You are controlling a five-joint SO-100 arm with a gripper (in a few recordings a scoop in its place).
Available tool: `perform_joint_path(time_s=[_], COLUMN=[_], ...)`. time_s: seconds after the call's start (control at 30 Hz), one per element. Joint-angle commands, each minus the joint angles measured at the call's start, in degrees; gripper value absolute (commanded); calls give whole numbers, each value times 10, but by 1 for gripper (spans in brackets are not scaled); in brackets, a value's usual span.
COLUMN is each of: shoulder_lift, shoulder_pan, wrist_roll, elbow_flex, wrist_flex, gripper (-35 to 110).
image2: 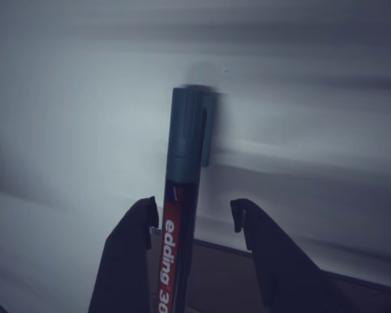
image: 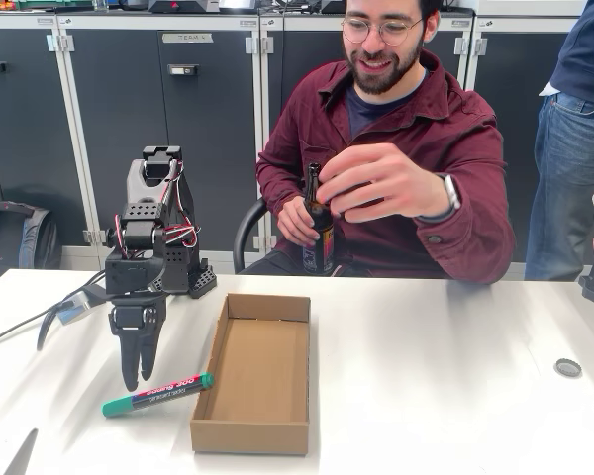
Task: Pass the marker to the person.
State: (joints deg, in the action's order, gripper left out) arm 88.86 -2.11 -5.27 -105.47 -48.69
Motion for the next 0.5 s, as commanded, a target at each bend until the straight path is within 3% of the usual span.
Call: perform_joint_path(time_s=[0.0,0.47], shoulder_lift=[8,-30], shoulder_pan=[0,-3], wrist_roll=[11,0], elbow_flex=[26,33], wrist_flex=[14,25], gripper=[26,26])
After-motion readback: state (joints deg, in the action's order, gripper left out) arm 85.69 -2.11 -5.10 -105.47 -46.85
